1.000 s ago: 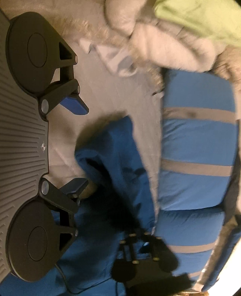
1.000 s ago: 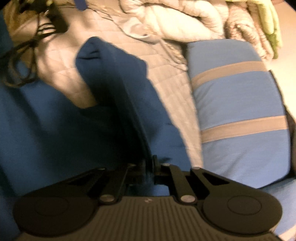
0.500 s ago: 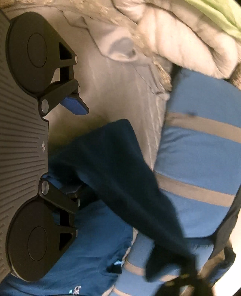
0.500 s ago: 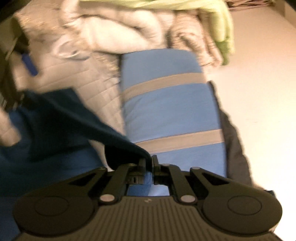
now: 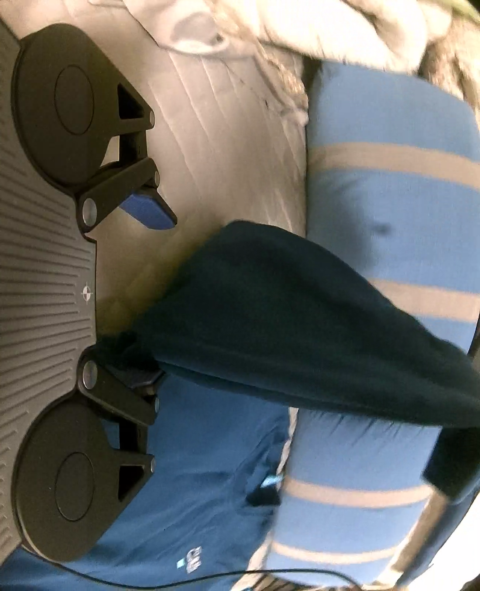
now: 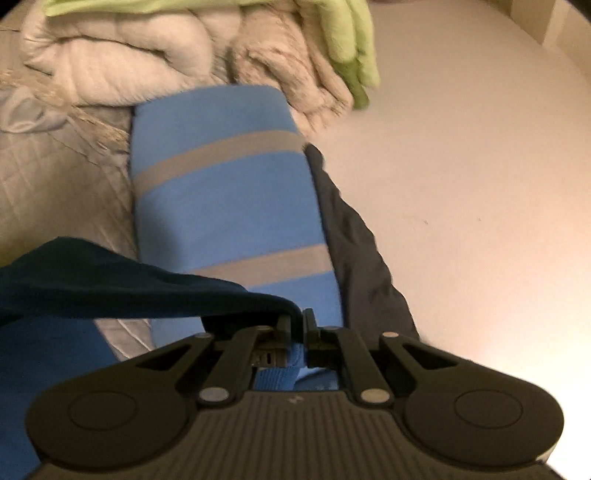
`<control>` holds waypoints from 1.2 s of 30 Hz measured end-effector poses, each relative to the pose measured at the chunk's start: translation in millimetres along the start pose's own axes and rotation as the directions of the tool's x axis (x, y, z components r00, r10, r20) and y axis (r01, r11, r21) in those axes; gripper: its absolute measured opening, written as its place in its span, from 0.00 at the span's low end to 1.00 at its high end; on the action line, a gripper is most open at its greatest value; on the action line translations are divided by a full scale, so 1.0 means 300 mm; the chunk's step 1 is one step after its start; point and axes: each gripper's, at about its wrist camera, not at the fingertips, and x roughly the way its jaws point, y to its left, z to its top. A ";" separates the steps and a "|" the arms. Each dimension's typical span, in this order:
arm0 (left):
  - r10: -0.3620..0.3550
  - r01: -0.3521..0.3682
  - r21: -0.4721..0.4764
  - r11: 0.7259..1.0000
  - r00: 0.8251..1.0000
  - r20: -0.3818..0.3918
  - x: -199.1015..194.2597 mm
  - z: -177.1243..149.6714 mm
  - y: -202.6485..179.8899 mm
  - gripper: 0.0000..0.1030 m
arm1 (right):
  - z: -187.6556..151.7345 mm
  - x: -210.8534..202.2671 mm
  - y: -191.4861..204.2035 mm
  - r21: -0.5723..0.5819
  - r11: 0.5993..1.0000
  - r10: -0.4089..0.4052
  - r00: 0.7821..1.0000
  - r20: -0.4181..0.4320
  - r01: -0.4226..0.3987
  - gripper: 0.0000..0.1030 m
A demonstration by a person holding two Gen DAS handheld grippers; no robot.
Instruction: Fold clothes
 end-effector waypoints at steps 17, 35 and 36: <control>-0.042 0.042 0.146 0.988 0.999 0.000 -0.074 0.022 0.047 0.17 | -0.394 -0.064 -0.052 0.145 0.957 0.273 0.951 -0.144 -0.253 0.05; -0.136 0.153 0.298 0.942 0.988 -0.076 -0.008 0.042 -0.062 0.25 | -0.637 -0.166 -0.084 0.141 0.984 0.134 0.972 -0.192 -0.108 0.05; -0.127 0.143 0.327 0.934 0.989 -0.069 -0.015 0.038 -0.079 0.25 | -0.648 -0.196 -0.084 0.099 0.991 0.105 0.976 -0.189 -0.087 0.05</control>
